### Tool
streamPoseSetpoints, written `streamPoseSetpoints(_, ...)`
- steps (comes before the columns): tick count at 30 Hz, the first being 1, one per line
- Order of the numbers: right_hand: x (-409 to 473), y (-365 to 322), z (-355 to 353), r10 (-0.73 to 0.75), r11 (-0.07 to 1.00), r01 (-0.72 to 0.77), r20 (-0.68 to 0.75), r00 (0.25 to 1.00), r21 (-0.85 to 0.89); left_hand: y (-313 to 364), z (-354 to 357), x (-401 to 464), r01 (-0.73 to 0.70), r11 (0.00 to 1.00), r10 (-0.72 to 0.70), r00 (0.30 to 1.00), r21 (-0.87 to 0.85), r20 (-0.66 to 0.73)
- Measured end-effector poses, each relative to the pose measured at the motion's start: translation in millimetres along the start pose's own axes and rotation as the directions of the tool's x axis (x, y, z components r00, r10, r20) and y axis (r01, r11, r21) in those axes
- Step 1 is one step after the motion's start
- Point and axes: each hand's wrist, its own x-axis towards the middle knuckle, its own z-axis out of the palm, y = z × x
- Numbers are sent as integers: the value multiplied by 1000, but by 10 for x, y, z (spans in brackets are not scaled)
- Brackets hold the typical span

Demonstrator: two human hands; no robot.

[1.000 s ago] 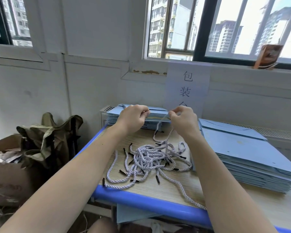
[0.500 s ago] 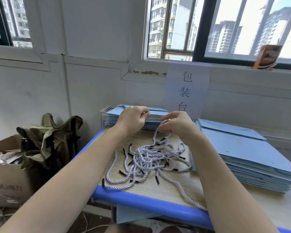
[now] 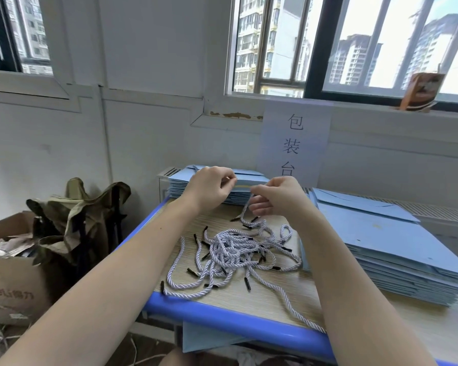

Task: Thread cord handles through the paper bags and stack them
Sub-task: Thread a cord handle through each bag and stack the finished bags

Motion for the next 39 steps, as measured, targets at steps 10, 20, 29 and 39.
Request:
streamPoseSetpoints(10, -4, -34, -40, -61, 983, 90, -179, 982, 160, -9, -19, 2, 94, 987, -90, 995, -130, 36)
streamPoseSetpoints(20, 13, -10, 13, -67, 992, 79, -126, 990, 94, 12, -29, -10, 24, 974, -7, 997, -223, 75)
streamPoseSetpoints(29, 13, 7, -65, -39, 998, 46, -146, 988, 46, 43, -16, -30, 20, 967, 14, 991, -254, 132)
streamPoseSetpoints(39, -8, 28, -41, -264, 772, 173, -63, 962, -611, 40, 31, -38, -6, 977, 37, 989, -215, 141)
